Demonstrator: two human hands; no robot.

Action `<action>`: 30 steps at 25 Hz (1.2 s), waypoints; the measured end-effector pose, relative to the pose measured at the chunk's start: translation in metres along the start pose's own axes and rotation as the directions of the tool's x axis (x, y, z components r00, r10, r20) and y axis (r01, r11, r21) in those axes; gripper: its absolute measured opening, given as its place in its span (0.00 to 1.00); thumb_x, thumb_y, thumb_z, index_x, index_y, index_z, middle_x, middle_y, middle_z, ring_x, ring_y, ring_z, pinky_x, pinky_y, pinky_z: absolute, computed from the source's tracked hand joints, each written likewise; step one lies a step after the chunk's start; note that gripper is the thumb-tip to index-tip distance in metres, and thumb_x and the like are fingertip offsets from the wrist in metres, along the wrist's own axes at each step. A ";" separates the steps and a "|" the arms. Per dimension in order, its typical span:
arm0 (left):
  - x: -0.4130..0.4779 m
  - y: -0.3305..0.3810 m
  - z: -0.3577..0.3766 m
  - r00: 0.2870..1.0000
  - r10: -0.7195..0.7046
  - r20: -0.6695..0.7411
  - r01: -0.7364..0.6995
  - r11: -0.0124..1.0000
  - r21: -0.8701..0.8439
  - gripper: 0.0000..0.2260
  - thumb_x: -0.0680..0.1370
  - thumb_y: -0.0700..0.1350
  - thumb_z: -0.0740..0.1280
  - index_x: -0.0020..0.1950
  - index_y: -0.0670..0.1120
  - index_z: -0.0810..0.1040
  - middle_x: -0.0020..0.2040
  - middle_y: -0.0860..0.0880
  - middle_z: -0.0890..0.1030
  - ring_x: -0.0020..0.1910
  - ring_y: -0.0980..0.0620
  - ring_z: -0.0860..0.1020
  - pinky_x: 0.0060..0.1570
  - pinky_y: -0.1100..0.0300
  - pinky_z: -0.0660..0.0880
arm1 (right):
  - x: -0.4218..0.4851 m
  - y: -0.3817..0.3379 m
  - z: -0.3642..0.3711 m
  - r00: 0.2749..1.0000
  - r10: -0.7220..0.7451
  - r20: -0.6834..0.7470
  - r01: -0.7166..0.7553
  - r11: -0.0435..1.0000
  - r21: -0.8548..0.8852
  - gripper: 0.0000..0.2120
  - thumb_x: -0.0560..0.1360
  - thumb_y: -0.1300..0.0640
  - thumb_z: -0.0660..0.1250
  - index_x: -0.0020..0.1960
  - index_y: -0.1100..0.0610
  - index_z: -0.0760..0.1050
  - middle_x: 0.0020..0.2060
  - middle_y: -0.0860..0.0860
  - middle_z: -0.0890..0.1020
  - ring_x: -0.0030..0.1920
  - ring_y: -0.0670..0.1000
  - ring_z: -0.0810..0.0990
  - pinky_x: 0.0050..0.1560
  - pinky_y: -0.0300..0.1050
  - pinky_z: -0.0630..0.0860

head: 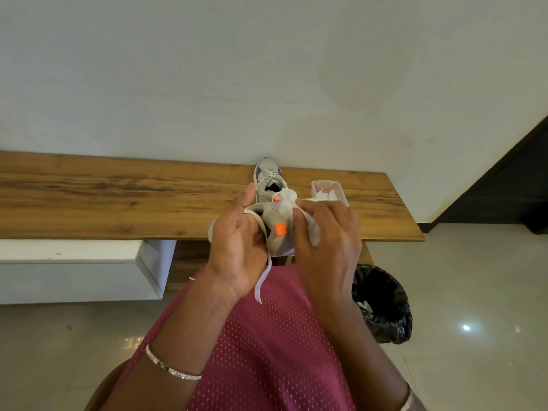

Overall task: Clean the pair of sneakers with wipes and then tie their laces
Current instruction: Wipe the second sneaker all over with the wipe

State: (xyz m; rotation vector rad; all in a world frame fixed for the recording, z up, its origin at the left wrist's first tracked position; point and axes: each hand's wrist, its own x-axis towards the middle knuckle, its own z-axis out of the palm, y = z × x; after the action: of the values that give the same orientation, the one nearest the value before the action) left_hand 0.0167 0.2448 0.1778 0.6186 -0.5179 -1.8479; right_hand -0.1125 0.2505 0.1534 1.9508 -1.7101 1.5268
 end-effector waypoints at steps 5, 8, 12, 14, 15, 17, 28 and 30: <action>0.003 0.001 -0.007 1.000 0.012 -0.019 -0.011 0.999 0.041 0.35 0.79 0.62 0.60 0.72 0.33 0.69 0.53 0.37 0.80 0.53 0.42 0.80 0.55 0.48 0.79 | -0.014 0.007 0.002 1.000 -0.010 0.025 0.010 1.000 -0.001 0.07 0.77 0.55 0.70 0.53 0.57 0.82 0.44 0.51 0.80 0.46 0.50 0.74 0.44 0.43 0.71; 0.005 0.002 -0.012 0.997 0.011 -0.072 -0.004 0.996 0.089 0.37 0.77 0.64 0.63 0.71 0.33 0.71 0.55 0.33 0.81 0.51 0.42 0.81 0.48 0.49 0.81 | -0.040 0.010 0.003 0.998 -0.050 0.035 0.051 0.998 -0.032 0.08 0.77 0.54 0.70 0.53 0.57 0.82 0.42 0.50 0.82 0.44 0.51 0.76 0.42 0.50 0.73; 0.006 -0.001 -0.008 0.997 -0.012 -0.078 0.019 0.995 0.094 0.35 0.76 0.61 0.65 0.72 0.35 0.71 0.62 0.32 0.78 0.56 0.41 0.79 0.51 0.50 0.81 | -0.025 0.008 0.000 1.000 -0.018 0.017 0.020 0.998 -0.067 0.07 0.76 0.53 0.71 0.51 0.55 0.84 0.42 0.48 0.82 0.45 0.51 0.75 0.44 0.48 0.70; 0.004 -0.006 -0.004 0.998 -0.002 -0.060 0.009 0.994 0.109 0.34 0.76 0.59 0.66 0.72 0.35 0.70 0.57 0.35 0.80 0.53 0.43 0.81 0.48 0.51 0.81 | -0.008 0.005 0.001 0.998 0.027 0.052 -0.022 0.995 -0.100 0.08 0.77 0.52 0.69 0.51 0.53 0.83 0.43 0.48 0.82 0.46 0.51 0.74 0.46 0.49 0.69; 0.004 -0.008 -0.003 0.998 0.005 -0.056 0.002 0.993 0.117 0.34 0.76 0.58 0.66 0.72 0.34 0.70 0.56 0.35 0.80 0.52 0.43 0.81 0.49 0.51 0.80 | -0.001 0.005 0.002 0.995 0.058 0.081 -0.048 0.992 -0.113 0.08 0.77 0.52 0.68 0.52 0.53 0.83 0.43 0.48 0.82 0.47 0.52 0.74 0.47 0.51 0.70; 0.003 -0.009 -0.003 0.999 0.013 -0.042 -0.008 0.993 0.114 0.35 0.75 0.58 0.67 0.71 0.34 0.70 0.56 0.35 0.80 0.54 0.42 0.81 0.51 0.50 0.80 | 0.009 0.004 0.004 0.985 0.107 0.135 -0.090 0.988 -0.125 0.08 0.77 0.52 0.68 0.52 0.52 0.83 0.43 0.48 0.82 0.48 0.51 0.73 0.47 0.54 0.71; 0.007 -0.004 -0.012 0.996 0.015 -0.085 -0.002 0.989 0.150 0.35 0.74 0.61 0.66 0.71 0.36 0.72 0.62 0.34 0.79 0.56 0.41 0.80 0.51 0.50 0.80 | -0.032 0.008 -0.007 0.996 -0.019 0.086 0.026 0.997 -0.075 0.07 0.76 0.52 0.70 0.49 0.55 0.83 0.42 0.47 0.83 0.46 0.49 0.74 0.43 0.50 0.70; 0.007 -0.009 -0.009 0.998 0.016 -0.062 -0.005 0.985 0.171 0.33 0.76 0.60 0.65 0.71 0.37 0.72 0.59 0.35 0.80 0.55 0.42 0.81 0.53 0.49 0.79 | -0.016 0.006 -0.006 0.995 0.025 0.093 -0.014 0.993 -0.119 0.09 0.77 0.50 0.67 0.50 0.53 0.83 0.43 0.47 0.83 0.48 0.50 0.74 0.46 0.48 0.69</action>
State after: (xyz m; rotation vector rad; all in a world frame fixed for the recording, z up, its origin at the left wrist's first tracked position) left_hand 0.0139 0.2411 0.1643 0.7852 -0.6408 -1.7800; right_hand -0.1183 0.2628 0.1420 1.9808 -1.8171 1.3260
